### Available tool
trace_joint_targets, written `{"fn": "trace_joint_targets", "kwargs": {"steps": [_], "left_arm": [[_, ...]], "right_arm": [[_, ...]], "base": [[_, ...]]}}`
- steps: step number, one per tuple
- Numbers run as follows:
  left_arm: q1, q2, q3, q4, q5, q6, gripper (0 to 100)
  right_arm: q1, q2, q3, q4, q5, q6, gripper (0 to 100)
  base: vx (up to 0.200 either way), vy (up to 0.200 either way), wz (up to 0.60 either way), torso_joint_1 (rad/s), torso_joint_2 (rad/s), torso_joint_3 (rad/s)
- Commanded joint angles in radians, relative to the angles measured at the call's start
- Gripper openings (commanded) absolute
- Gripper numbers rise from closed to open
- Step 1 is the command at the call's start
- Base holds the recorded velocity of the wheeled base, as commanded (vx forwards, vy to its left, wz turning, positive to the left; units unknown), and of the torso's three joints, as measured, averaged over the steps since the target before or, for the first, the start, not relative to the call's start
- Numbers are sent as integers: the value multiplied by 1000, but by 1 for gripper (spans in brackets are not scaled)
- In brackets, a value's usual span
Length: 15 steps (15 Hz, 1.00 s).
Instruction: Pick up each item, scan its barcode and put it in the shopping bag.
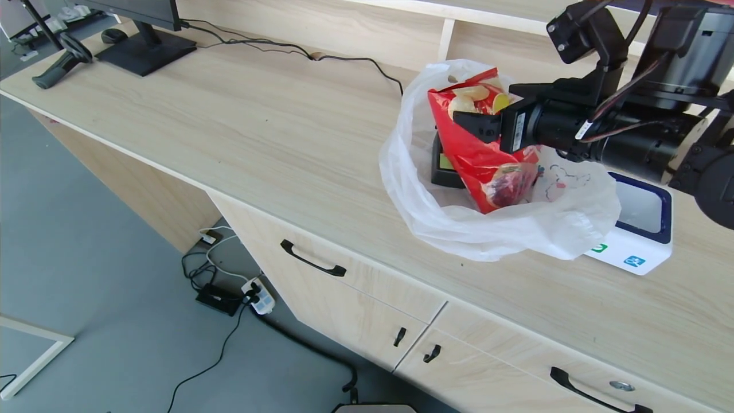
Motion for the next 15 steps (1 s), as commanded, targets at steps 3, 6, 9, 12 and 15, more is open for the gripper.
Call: {"fn": "trace_joint_targets", "kwargs": {"steps": [3, 6, 9, 12, 15], "left_arm": [[0, 0, 0, 0, 0, 0, 100], [0, 0, 0, 0, 0, 0, 100], [0, 0, 0, 0, 0, 2, 100], [0, 0, 0, 0, 0, 2, 100], [0, 0, 0, 0, 0, 0, 100]], "right_arm": [[1, -72, -2, -2, 10, 4, 100], [1, -301, 147, 0, 1, 42, 100], [78, -582, 449, 3, -93, 56, 100], [285, -865, 724, 8, -348, 163, 100], [334, -1059, 974, 8, -484, 146, 100]], "base": [[0, 0, 0, 0, 0, 0], [0, 0, 0, 0, 0, 0], [0, 0, 0, 0, 0, 0], [0, 0, 0, 0, 0, 0], [0, 0, 0, 0, 0, 0]]}}
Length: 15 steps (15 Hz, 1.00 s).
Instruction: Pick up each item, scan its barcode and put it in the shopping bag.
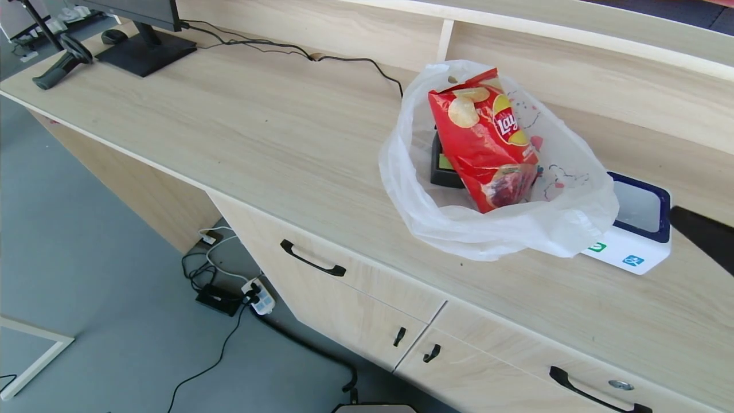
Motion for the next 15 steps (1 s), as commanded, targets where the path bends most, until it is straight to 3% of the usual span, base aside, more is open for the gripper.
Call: {"fn": "trace_joint_targets", "kwargs": {"steps": [1, 3, 5, 7, 8, 10, 11, 13, 15], "left_arm": [[0, 0, 0, 0, 0, 0, 100], [0, 0, 0, 0, 0, 0, 100], [0, 0, 0, 0, 0, 1, 100], [0, 0, 0, 0, 0, 0, 100], [0, 0, 0, 0, 0, 1, 100], [0, 0, 0, 0, 0, 0, 100], [0, 0, 0, 0, 0, 1, 100], [0, 0, 0, 0, 0, 0, 100], [0, 0, 0, 0, 0, 0, 100]], "right_arm": [[65, -252, 245, 1, -94, 8, 100], [61, -271, 301, -1, -144, 14, 100], [45, -206, 236, -2, -189, 20, 100], [-48, -90, 77, -5, -463, 187, 100], [-56, -93, 71, 1, -493, 247, 100], [-73, -153, 166, 4, -480, 244, 100], [-65, -233, 321, 22, -413, 197, 100], [-65, -257, 473, 22, -327, 175, 100], [-65, -246, 525, 96, -275, 192, 100]], "base": [[0, 0, 0, 0, 0, 0], [0, 0, 0, 0, 0, 0], [0, 0, 0, 0, 0, 0], [0, 0, 0, 0, 0, 0], [0, 0, 0, 0, 0, 0], [0, 0, 0, 0, 0, 0], [0, 0, 0, 0, 0, 0], [0, 0, 0, 0, 0, 0], [0, 0, 0, 0, 0, 0]]}}
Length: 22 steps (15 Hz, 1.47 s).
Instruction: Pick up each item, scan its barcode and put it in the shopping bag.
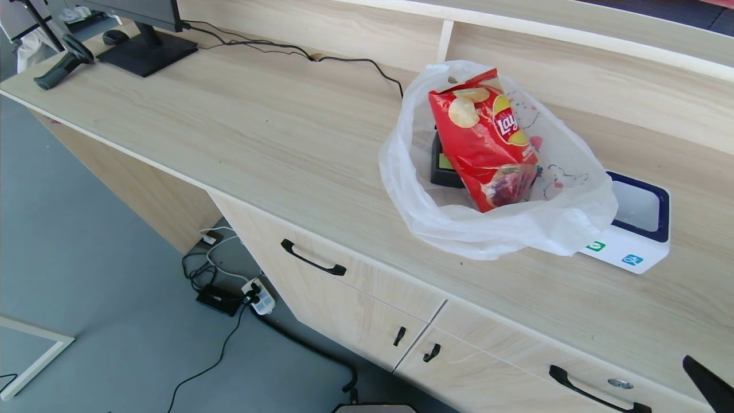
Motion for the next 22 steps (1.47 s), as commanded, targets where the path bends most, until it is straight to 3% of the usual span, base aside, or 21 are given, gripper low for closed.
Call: {"fn": "trace_joint_targets", "kwargs": {"steps": [1, 4, 6, 9, 10, 13, 15, 16, 18, 22], "left_arm": [[0, 0, 0, 0, 0, 0, 100], [0, 0, 0, 0, 0, 0, 100], [0, 0, 0, 0, 0, 0, 100], [0, 0, 0, 0, 0, 0, 100], [0, 0, 0, 0, 0, 0, 100], [0, 0, 0, 0, 0, 0, 100], [0, 0, 0, 0, 0, 0, 100], [0, 0, 0, 0, 0, 0, 100], [0, 0, 0, 0, 0, 0, 100], [0, 0, 0, 0, 0, 2, 100]], "right_arm": [[1, -45, 68, 87, 53, 26, 100], [-2, -177, 65, 251, 140, 5, 100], [-49, -168, 53, 245, 123, 5, 100], [-404, -167, 51, 261, 117, 11, 100], [-470, -184, 59, 262, 122, 9, 100], [-454, -426, 50, 374, 238, -94, 100], [-453, -483, 53, 354, 297, -152, 100], [-440, -493, 68, 326, 507, -155, 100], [-450, -518, 63, 400, 636, -146, 100], [-500, -553, 68, 386, 602, -92, 100]], "base": [[0, 0, 0, 0, 0, 0], [0, 0, 0, 0, 0, 0], [0, 0, 0, 0, 0, 0], [0, 0, 0, 0, 0, 0], [0, 0, 0, 0, 0, 0], [0, 0, 0, 0, 0, 0], [0, 0, 0, 0, 0, 0], [0, 0, 0, 0, 0, 0], [0, 0, 0, 0, 0, 0], [0, 0, 0, 0, 0, 0]]}}
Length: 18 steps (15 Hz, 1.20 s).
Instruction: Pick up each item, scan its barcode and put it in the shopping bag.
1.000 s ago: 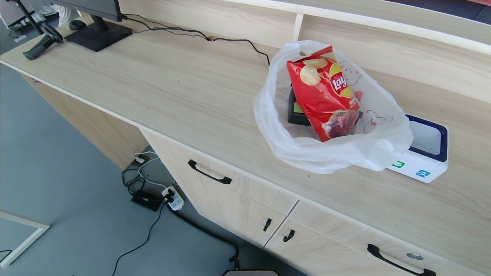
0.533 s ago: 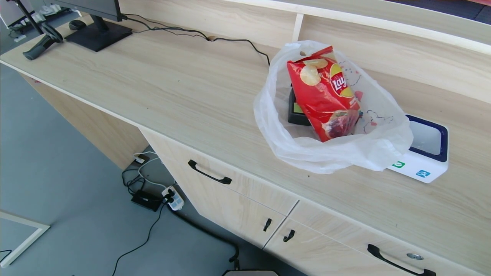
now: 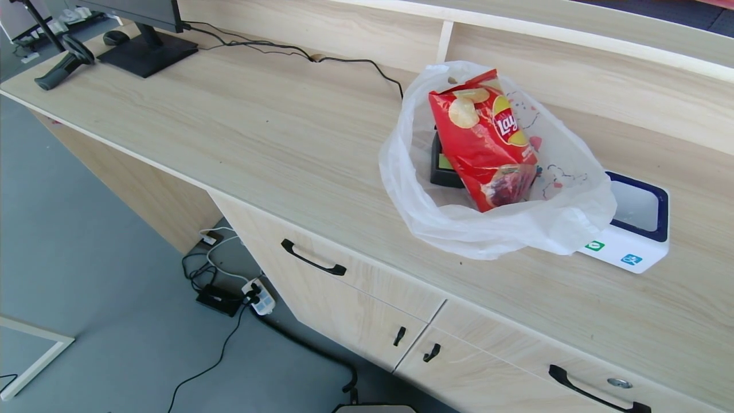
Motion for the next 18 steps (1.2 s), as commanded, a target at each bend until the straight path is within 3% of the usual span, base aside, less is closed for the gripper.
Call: {"fn": "trace_joint_targets", "kwargs": {"steps": [1, 2, 4, 7, 9, 12, 18], "left_arm": [[0, 0, 0, 0, 0, 0, 100], [0, 0, 0, 0, 0, 0, 100], [0, 0, 0, 0, 0, 0, 100], [0, 0, 0, 0, 0, 0, 100], [0, 0, 0, 0, 0, 0, 100], [0, 0, 0, 0, 0, 0, 100], [0, 0, 0, 0, 0, 1, 100]], "right_arm": [[-11, -24, -2, 0, -22, -25, 100], [-51, -26, -2, 0, -24, -36, 100], [-269, -26, 0, -3, -21, -25, 100], [-241, -26, 0, -1, 48, -5, 100], [-76, -49, 1, 0, 47, 3, 100], [-129, -119, 1, 0, 45, 15, 100], [-134, -121, 1, 2, 44, 23, 100]], "base": [[0, 0, 0, 0, 0, 0], [0, 0, 0, 0, 0, 0], [0, 0, 0, 0, 0, 0], [0, 0, 0, 0, 0, 0], [0, 0, 0, 0, 0, 0], [0, 0, 0, 0, 0, 0], [0, 0, 0, 0, 0, 0]]}}
